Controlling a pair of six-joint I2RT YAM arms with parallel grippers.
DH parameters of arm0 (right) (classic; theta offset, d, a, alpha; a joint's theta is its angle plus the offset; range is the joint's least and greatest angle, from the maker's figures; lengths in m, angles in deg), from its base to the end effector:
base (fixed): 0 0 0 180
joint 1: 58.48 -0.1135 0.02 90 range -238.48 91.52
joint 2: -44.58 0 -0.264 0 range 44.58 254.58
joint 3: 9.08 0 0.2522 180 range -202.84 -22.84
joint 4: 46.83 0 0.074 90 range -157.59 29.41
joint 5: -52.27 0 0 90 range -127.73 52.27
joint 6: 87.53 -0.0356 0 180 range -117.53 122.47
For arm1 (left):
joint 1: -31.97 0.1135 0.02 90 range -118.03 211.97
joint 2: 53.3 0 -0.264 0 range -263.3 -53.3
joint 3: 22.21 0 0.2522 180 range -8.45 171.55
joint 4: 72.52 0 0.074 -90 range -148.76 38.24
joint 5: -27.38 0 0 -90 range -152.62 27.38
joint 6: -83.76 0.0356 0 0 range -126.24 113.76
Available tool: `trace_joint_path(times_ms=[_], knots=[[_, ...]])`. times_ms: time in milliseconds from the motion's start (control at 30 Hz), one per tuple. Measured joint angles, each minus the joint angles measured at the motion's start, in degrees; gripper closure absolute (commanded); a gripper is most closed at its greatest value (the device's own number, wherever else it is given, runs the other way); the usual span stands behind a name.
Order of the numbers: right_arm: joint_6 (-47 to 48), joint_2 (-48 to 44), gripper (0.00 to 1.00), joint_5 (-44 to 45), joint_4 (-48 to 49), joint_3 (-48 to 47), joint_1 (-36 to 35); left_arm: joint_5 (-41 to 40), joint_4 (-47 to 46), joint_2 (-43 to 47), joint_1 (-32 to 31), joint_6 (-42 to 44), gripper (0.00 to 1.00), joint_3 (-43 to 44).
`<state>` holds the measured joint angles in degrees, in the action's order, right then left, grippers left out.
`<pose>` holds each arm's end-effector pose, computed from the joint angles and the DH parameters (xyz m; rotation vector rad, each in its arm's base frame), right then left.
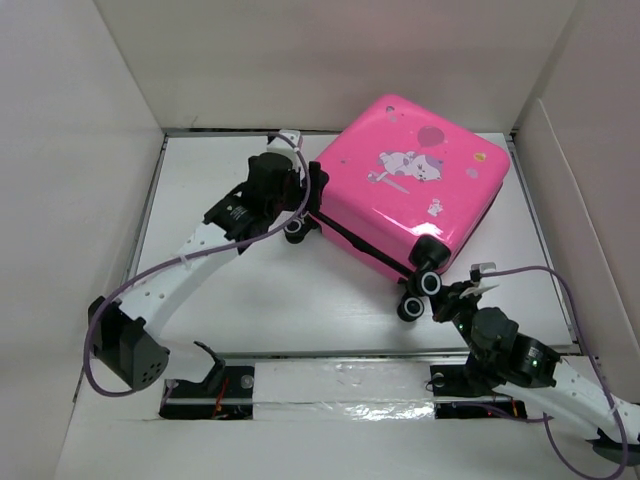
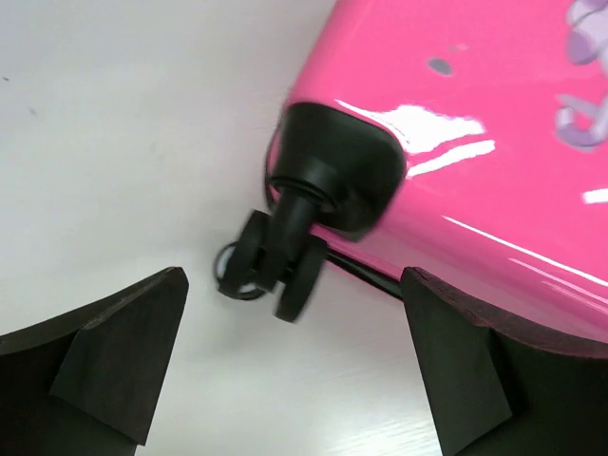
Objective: Pack the luggage
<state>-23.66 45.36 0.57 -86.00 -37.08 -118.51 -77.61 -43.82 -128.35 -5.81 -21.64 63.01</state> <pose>0.0591 0.0583 0.2113 -0.0378 1.7609 0.5085 0.2450 -0.1783 0.3786 0.1916 1.8916 -0.3869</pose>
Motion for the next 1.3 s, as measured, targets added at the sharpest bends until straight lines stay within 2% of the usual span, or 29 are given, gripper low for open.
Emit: trace_joint_path(times_ms=[200,333,433,467,500,567,600,633,667,700,867,967,1100,1200,1300], knots=[[2.19,0.0,1.0,-0.09,-2.12,-1.25,0.0,4.33,2.78,-7.06,1.86,13.25,0.04,2.25],[2.62,-0.02,1.0,-0.63,-2.47,-1.46,0.0,7.39,3.34,-11.43,1.88,17.79,0.11,2.38],[2.91,-0.02,1.0,-0.81,-2.49,-1.46,-0.02,8.72,3.65,-13.86,1.99,19.93,0.31,2.69],[2.99,-0.02,1.0,-0.83,-2.49,-1.46,-0.02,9.07,3.61,-14.38,2.25,20.46,0.44,2.8],[3.04,-0.02,1.0,-0.85,-2.49,-1.46,-0.02,9.38,3.54,-14.88,2.29,20.74,0.52,2.97],[3.23,-0.02,1.0,-0.85,-2.49,-1.46,-0.02,9.84,3.37,-16.11,2.54,21.66,0.63,4.28],[3.26,-0.02,1.0,-0.87,-2.49,-1.46,-0.02,9.84,3.41,-16.81,2.54,21.9,0.66,5.2],[3.28,-0.02,1.0,-0.87,-2.49,-1.46,-0.02,9.84,3.34,-17.49,2.54,22.03,0.85,5.99],[3.3,-0.02,1.0,-0.87,-2.49,-1.46,-0.02,9.79,3.54,-18.16,2.54,22.47,0.94,6.78],[3.39,-0.02,1.0,-0.87,-2.49,-1.49,-0.02,9.77,3.93,-18.67,2.54,22.6,1.0,7.15],[3.48,-0.02,1.0,-0.87,-2.47,-1.49,-0.02,9.46,3.48,-18.84,2.62,22.18,1.0,6.86],[3.67,-0.02,1.0,-0.87,-2.4,-1.49,-0.02,9.7,1.57,-17.64,3.06,19.12,1.0,4.98],[5.14,-0.02,1.0,-0.83,-1.88,-1.49,-0.04,10.43,-9.11,-11.82,2.8,12.09,1.0,-4.81],[7.08,1.11,1.0,0.83,-0.28,-2.27,0.02,5.38,-17.44,-6.6,-0.09,7.72,1.0,-13.68],[10.4,6.43,1.0,2.82,2.73,-5.51,0.09,0.0,-20.74,-1.25,-5.31,3.82,1.0,-21.2]])
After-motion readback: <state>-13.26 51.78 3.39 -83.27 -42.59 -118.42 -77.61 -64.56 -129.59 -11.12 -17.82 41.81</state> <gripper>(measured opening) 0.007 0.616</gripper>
